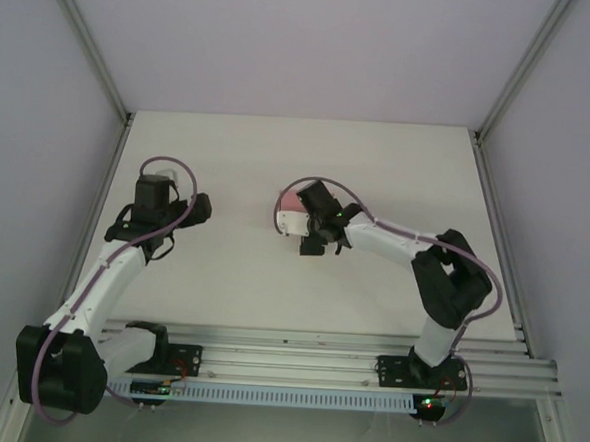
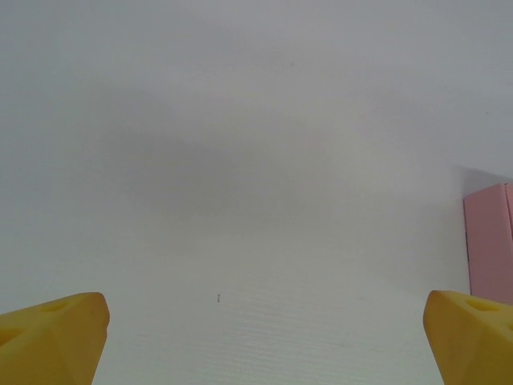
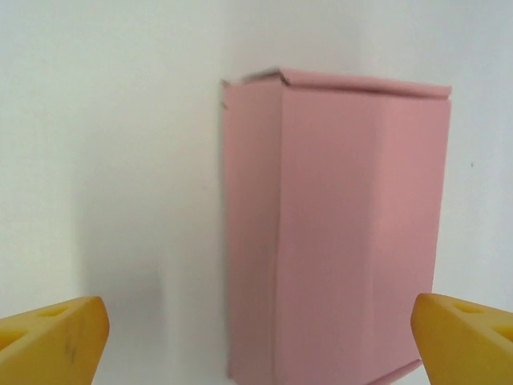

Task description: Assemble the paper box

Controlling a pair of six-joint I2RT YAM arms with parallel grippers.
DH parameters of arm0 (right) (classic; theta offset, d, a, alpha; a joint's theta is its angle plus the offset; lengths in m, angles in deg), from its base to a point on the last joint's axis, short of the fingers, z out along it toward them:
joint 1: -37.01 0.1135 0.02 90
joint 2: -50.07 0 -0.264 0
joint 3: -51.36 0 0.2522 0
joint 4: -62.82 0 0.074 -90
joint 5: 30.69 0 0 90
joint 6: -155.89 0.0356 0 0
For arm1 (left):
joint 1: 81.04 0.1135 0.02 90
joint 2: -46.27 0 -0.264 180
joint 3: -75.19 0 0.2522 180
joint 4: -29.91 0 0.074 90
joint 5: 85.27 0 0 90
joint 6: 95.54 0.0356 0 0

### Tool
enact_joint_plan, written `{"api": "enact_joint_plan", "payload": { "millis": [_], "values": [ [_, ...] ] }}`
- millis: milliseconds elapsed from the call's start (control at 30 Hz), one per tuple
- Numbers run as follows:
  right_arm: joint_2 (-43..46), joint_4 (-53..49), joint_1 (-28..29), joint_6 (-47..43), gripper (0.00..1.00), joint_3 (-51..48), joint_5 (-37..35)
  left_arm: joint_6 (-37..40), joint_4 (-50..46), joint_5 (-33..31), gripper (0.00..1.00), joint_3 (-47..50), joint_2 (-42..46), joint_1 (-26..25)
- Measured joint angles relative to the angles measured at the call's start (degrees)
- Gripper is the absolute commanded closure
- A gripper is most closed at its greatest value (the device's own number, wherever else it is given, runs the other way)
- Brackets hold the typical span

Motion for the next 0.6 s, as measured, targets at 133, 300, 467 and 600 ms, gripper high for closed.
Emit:
{"api": "enact_joint_plan", "payload": {
  "millis": [133, 300, 467, 600],
  "values": [
    [7.72, -4.72, -3.19, 11.19, 0.01, 2.67, 4.42, 2.08, 5.53, -1.42, 0.0, 3.56, 0.87, 0.0],
    [23.89, 6.93, -19.52, 31.87, 0.01, -9.18, 4.94, 8.17, 18.97, -4.81, 0.0, 11.69, 0.81, 0.0],
    [32.0, 21.22, -31.89, 42.21, 0.01, -29.49, 3.65, 15.52, 39.04, -6.43, 0.01, 20.74, -5.99, 1.88],
    [28.2, 37.0, -35.95, 44.63, 0.01, -44.26, 5.66, 18.73, 52.57, -5.92, 0.0, 23.54, -15.72, 5.44]
  ]
}}
